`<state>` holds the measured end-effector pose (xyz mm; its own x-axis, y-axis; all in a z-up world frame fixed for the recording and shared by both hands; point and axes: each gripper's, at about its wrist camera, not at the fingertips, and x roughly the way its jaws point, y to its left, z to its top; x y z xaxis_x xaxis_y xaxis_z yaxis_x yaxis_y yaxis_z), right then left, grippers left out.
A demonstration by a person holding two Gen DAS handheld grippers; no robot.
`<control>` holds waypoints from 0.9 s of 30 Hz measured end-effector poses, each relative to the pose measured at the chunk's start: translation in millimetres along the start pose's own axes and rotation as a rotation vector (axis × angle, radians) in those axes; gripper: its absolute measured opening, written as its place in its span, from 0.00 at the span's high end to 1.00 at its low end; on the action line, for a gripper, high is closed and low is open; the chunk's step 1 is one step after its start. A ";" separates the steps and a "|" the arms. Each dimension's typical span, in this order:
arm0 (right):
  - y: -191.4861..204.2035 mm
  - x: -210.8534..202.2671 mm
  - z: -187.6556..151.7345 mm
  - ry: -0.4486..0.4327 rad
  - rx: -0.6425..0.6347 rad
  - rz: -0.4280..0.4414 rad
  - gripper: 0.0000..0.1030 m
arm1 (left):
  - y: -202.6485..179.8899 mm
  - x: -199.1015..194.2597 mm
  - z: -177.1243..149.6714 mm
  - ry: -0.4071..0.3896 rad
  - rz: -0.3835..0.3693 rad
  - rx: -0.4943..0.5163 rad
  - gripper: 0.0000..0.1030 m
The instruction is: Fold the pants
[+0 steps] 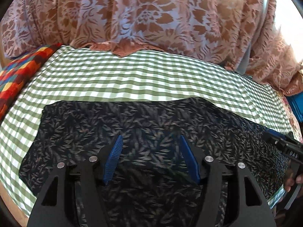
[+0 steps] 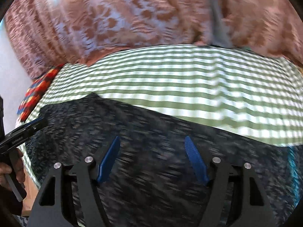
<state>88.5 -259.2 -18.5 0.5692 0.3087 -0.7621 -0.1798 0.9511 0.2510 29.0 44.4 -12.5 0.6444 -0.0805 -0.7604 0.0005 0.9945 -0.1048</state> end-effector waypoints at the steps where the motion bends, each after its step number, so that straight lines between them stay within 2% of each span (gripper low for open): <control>1: -8.4 -3.4 -0.5 -0.004 0.013 -0.014 0.31 | -5.5 1.4 0.5 0.003 -0.006 0.013 0.41; 11: -94.5 -35.6 -16.3 -0.020 0.172 -0.159 0.31 | -60.1 22.4 6.4 0.046 -0.066 0.145 0.41; 13: -109.9 -37.9 -18.3 -0.019 0.219 -0.188 0.37 | -71.7 26.5 7.6 0.055 -0.079 0.173 0.41; 16: -122.1 -48.5 -21.5 -0.042 0.256 -0.192 0.38 | -90.1 29.4 8.3 0.053 -0.103 0.226 0.41; 20: -134.5 -60.6 -31.2 -0.037 0.261 -0.208 0.38 | -113.9 34.3 6.7 0.086 -0.213 0.295 0.41; 23: -143.2 -69.9 -40.8 -0.047 0.275 -0.230 0.38 | -132.7 40.0 1.3 0.104 -0.244 0.354 0.41; 25: -149.7 -75.1 -43.8 -0.061 0.295 -0.231 0.46 | -139.7 45.5 -1.0 0.121 -0.256 0.366 0.41; 27: -151.0 -75.5 -45.1 -0.062 0.305 -0.216 0.49 | -143.1 53.3 -1.0 0.141 -0.244 0.360 0.41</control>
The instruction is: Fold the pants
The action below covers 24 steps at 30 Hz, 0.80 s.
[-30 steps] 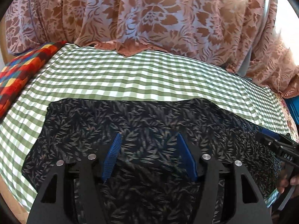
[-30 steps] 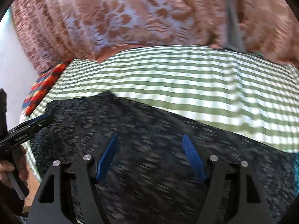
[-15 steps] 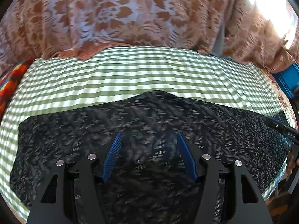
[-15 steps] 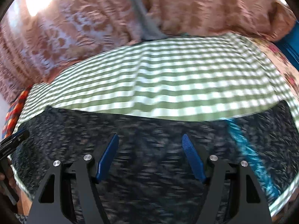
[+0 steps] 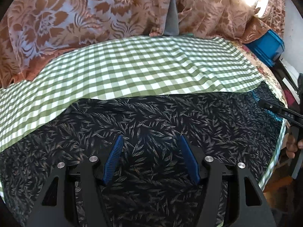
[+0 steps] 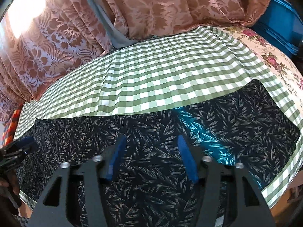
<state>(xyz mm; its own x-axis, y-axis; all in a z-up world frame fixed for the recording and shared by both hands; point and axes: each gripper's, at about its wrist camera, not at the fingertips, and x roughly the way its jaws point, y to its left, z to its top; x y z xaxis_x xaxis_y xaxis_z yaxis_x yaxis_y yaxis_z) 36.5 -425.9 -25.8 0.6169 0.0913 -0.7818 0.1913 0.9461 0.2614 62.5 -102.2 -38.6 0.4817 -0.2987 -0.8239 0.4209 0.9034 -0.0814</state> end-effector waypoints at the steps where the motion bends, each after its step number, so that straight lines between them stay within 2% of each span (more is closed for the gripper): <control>1: 1.9 2.8 2.2 0.004 -0.007 0.014 0.49 | 1.3 2.2 0.6 0.006 -0.001 -0.010 0.41; 3: 9.1 6.2 3.9 0.008 -0.032 0.046 0.48 | 2.8 4.9 1.6 0.011 -0.010 -0.019 0.41; 6: 29.6 10.9 10.0 0.003 -0.113 0.104 0.25 | -3.2 7.5 6.8 0.013 -0.030 0.041 0.41; 9: 52.4 19.5 20.1 -0.007 -0.234 0.071 0.25 | -12.3 15.4 13.3 0.023 -0.044 0.109 0.41; 12: 67.0 36.0 26.8 0.036 -0.338 0.059 0.26 | -20.9 28.9 18.8 0.041 -0.076 0.162 0.41; 13: 70.2 42.7 27.9 0.055 -0.375 0.039 0.51 | -22.6 33.3 20.2 0.049 -0.087 0.172 0.41; 15: 74.3 50.4 25.9 0.094 -0.420 0.027 0.83 | -29.0 44.1 19.4 0.080 -0.109 0.207 0.42; 18: 72.4 58.1 17.6 0.120 -0.449 0.036 0.85 | -34.4 55.1 15.5 0.077 -0.085 0.242 0.51; 19: 71.1 60.4 14.5 0.124 -0.446 0.037 0.90 | -33.3 55.4 15.4 0.068 -0.085 0.234 0.63; 20: 69.4 61.6 12.7 0.123 -0.440 0.036 0.95 | -32.1 54.9 16.2 0.058 -0.076 0.229 0.81; 21: 67.5 62.5 12.1 0.115 -0.433 0.026 1.00 | -28.6 53.7 18.2 0.050 -0.071 0.216 0.89; 22: 65.0 63.4 12.1 0.101 -0.420 0.009 1.00 | -25.3 52.6 20.0 0.042 -0.076 0.201 0.95; 24: 58.3 66.0 13.8 0.090 -0.385 -0.001 1.00 | -18.6 54.6 23.5 0.047 -0.083 0.159 0.96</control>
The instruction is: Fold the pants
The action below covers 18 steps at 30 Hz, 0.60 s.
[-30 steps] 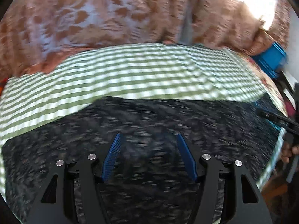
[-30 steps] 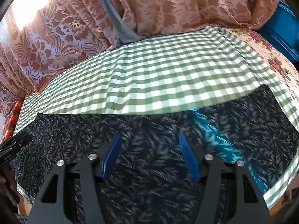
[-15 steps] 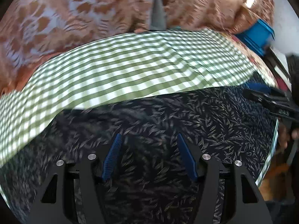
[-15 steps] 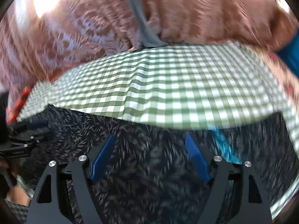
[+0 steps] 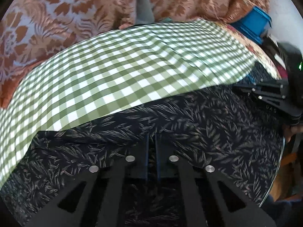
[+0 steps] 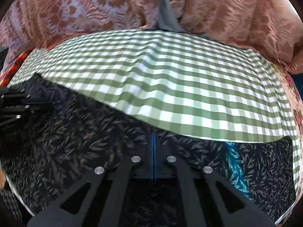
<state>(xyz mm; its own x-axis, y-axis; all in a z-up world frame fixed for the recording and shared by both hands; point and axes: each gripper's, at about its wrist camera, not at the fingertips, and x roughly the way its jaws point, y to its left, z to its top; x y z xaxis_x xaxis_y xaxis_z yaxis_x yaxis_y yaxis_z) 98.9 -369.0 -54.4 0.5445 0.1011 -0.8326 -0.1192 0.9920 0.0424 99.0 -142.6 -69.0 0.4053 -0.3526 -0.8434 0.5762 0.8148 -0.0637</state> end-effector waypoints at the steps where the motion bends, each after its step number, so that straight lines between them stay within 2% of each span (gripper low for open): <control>1: -3.7 3.9 0.2 0.001 0.024 0.005 1.00 | 0.8 2.3 -0.3 0.000 0.003 -0.010 0.96; 4: -4.7 10.1 -2.0 0.001 0.035 -0.006 1.00 | -1.7 5.8 -4.4 -0.010 0.024 -0.045 0.96; 6: -4.5 5.8 0.4 0.001 0.045 -0.017 1.00 | 3.9 3.0 -4.8 -0.009 0.006 -0.097 0.96; 7: -7.4 -1.2 0.2 -0.005 0.066 -0.008 0.95 | 5.1 0.3 -4.7 -0.012 -0.002 -0.115 0.96; 8: -10.6 -6.9 -1.0 -0.011 0.079 -0.003 0.88 | 4.8 -2.6 -5.2 -0.019 -0.005 -0.121 0.96; 9: -14.3 -13.4 -1.9 -0.020 0.096 0.004 0.63 | 2.4 -7.2 -6.6 -0.029 -0.009 -0.123 0.96; 10: -21.5 -24.2 -4.5 -0.039 0.120 0.009 0.43 | -0.4 -11.1 -7.7 -0.034 -0.011 -0.116 0.96; 12: -37.9 -43.7 -9.0 -0.078 0.158 -0.015 0.42 | -6.9 -20.2 -10.7 -0.057 -0.033 -0.098 0.96; 15: -77.2 -69.1 -16.9 -0.090 0.228 -0.101 0.43 | -21.4 -30.3 -15.9 -0.083 -0.097 -0.072 0.96; 18: -131.8 -84.6 -22.2 -0.084 0.337 -0.211 0.52 | -42.2 -35.4 -22.6 -0.094 -0.148 -0.015 0.96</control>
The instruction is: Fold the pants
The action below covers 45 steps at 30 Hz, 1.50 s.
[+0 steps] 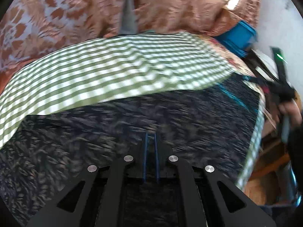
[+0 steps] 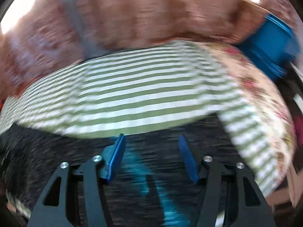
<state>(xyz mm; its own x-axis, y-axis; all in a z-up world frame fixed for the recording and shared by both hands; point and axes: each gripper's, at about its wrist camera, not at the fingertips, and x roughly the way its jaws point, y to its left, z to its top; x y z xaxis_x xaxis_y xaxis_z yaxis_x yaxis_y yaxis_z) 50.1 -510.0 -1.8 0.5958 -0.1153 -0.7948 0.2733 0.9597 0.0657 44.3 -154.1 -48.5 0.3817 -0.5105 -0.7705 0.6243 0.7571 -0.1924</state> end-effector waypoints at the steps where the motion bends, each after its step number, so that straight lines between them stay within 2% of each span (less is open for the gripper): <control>1: -23.5 -0.6 4.2 0.001 0.061 -0.025 0.55 | -6.6 0.4 -2.0 0.003 -0.011 0.015 0.96; 4: -69.1 6.3 14.1 0.020 0.174 -0.062 0.58 | -21.8 3.9 -8.4 0.020 -0.023 0.054 0.96; 9: -94.6 32.1 18.6 0.097 0.213 -0.073 0.59 | -32.1 9.2 -16.5 0.049 -0.036 0.086 0.96; 11: -96.1 42.9 15.8 0.136 0.206 -0.085 0.81 | -32.2 11.9 -17.9 0.059 -0.029 0.084 0.96; 12: -95.0 44.7 15.5 0.143 0.196 -0.095 0.88 | -30.2 12.9 -18.9 0.066 -0.022 0.079 0.96; 13: -91.4 42.3 12.7 0.132 0.185 -0.097 0.92 | -28.3 14.3 -19.8 0.072 -0.020 0.071 0.96; 15: -85.3 29.9 11.3 0.097 0.145 -0.104 0.94 | -24.5 16.2 -20.7 0.076 -0.027 0.054 0.96; 19: -84.9 17.8 11.8 0.051 0.130 -0.153 0.94 | -21.7 17.4 -21.6 0.076 -0.032 0.037 0.96; 23: -90.5 42.9 12.8 0.123 0.141 -0.144 0.91 | -22.7 16.5 -23.0 0.080 -0.013 0.049 0.96; 27: -103.2 34.6 6.7 0.114 0.234 -0.091 0.65 | -19.5 12.4 -23.9 0.077 -0.010 0.033 0.96; 28: -107.9 25.9 4.4 0.097 0.258 -0.087 0.63 | -18.1 11.4 -24.2 0.074 -0.011 0.024 0.96; 33: -142.9 -21.3 -18.5 0.044 0.425 -0.031 0.63 | -12.2 5.6 -25.5 0.050 -0.033 -0.014 0.96; 35: -158.4 -37.4 -38.2 0.041 0.521 0.011 0.63 | -11.7 5.2 -26.5 0.048 -0.036 -0.017 0.96; 37: -170.0 -45.9 -58.4 0.055 0.612 0.059 0.69 | -12.6 4.9 -27.5 0.048 -0.035 -0.018 0.96; 40: -176.1 -49.2 -73.2 0.063 0.669 0.072 0.75 | -13.9 3.9 -29.0 0.049 -0.032 -0.017 0.96; 45: -177.3 -49.8 -75.8 0.043 0.717 0.128 0.76 | -15.7 -0.1 -33.0 0.047 -0.015 -0.018 0.96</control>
<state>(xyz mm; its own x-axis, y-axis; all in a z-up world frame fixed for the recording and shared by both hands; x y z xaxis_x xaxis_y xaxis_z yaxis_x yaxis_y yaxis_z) -85.2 -654.9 -19.6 0.6304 0.0111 -0.7762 0.6397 0.5591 0.5275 12.0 -152.5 -65.5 0.3393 -0.5026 -0.7952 0.6173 0.7568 -0.2150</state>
